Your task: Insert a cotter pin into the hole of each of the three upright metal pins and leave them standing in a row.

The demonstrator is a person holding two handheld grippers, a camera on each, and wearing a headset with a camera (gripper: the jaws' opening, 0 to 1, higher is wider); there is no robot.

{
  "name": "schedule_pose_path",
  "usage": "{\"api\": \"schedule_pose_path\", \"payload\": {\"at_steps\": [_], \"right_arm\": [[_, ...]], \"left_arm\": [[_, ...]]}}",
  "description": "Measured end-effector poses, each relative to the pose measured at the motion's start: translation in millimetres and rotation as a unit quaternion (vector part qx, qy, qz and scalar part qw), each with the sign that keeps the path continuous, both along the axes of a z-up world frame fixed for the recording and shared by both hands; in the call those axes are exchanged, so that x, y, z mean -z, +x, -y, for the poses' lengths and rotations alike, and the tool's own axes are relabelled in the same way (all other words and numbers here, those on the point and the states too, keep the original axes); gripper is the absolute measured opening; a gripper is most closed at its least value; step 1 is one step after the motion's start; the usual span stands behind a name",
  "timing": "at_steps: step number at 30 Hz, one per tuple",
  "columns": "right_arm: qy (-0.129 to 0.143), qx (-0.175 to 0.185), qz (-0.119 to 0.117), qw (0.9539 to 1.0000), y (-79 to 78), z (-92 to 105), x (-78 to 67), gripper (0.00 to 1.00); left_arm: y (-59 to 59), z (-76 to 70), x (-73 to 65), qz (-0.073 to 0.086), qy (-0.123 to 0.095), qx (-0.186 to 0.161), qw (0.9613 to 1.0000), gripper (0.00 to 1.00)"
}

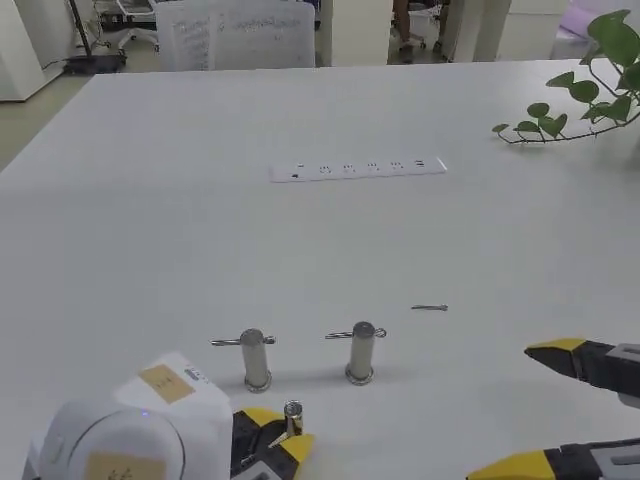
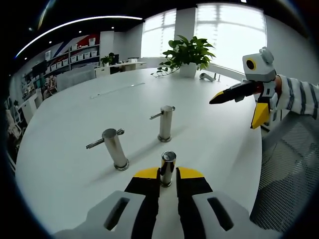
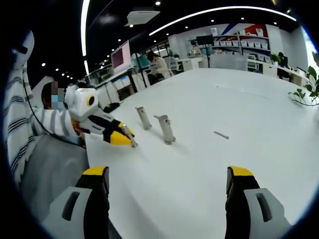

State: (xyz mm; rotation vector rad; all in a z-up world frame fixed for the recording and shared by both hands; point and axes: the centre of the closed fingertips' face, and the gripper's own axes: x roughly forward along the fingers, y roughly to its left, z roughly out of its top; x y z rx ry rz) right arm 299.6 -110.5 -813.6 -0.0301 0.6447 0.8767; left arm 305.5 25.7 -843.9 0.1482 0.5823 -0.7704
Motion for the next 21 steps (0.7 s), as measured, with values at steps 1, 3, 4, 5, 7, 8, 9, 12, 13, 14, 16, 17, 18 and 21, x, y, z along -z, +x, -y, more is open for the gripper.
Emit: {"api": "schedule_pose_path", "payload": {"at_steps": [1,3,4,5,7,8,9,12,13,14,16,17,18,21], "right_arm": [[0.000,0.000,0.000,1.0000,0.0,0.0,0.0,0.99],[0.000,0.000,0.000,1.0000,-0.1,-0.2,0.1,0.99],[0.000,-0.001,0.000,1.0000,-0.1,-0.2,0.1,0.99],[0.000,-0.001,0.000,1.0000,0.0,-0.1,0.1,0.99],[0.000,-0.001,0.000,1.0000,0.1,0.2,0.1,0.99],[0.000,0.000,0.001,1.0000,0.3,0.7,0.2,0.99],[-0.001,0.000,0.001,1.0000,0.4,0.9,0.2,0.99],[-0.001,0.001,0.000,1.0000,0.5,2.1,0.7,0.99],[-0.002,0.001,0.000,1.0000,0.6,2.4,0.5,0.99],[-0.002,0.001,0.001,1.0000,0.9,3.0,0.3,0.99],[-0.001,0.002,0.000,1.0000,1.4,4.1,0.1,0.99],[-0.002,0.003,0.000,1.0000,1.5,4.5,0.1,0.99],[-0.003,0.002,0.001,1.0000,1.5,4.8,0.2,0.99],[-0.005,0.001,0.000,1.0000,1.8,5.6,-0.3,0.99]], "left_arm": [[-0.3,0.0,0.3,0.000,0.004,0.002,1.0000,0.11],[-1.7,0.8,1.9,-0.002,0.009,0.008,0.9999,0.14],[-2.9,1.4,3.3,-0.008,0.007,0.007,0.9999,0.16],[-3.3,1.5,4.1,-0.007,0.009,0.010,0.9999,0.19],[-4.7,1.6,5.0,-0.006,0.016,0.014,0.9998,0.22],[-6.4,1.6,6.6,-0.010,0.020,0.018,0.9996,0.23],[-6.6,1.3,7.1,-0.012,0.022,0.018,0.9995,0.25],[-8.9,1.6,7.9,-0.008,0.034,0.032,0.9989,0.33],[-8.8,1.4,7.2,-0.007,0.033,0.032,0.9989,0.35],[-9.3,1.2,6.0,-0.011,0.029,0.032,0.9990,0.36],[-10.1,1.3,4.8,-0.012,0.028,0.034,0.9990,0.39],[-10.7,0.1,3.6,-0.004,0.040,0.047,0.9981,0.41],[-10.6,-0.6,2.8,0.000,0.046,0.050,0.9977,0.42],[-13.4,-0.3,-0.4,-0.007,0.045,0.057,0.9973,0.48]]}}
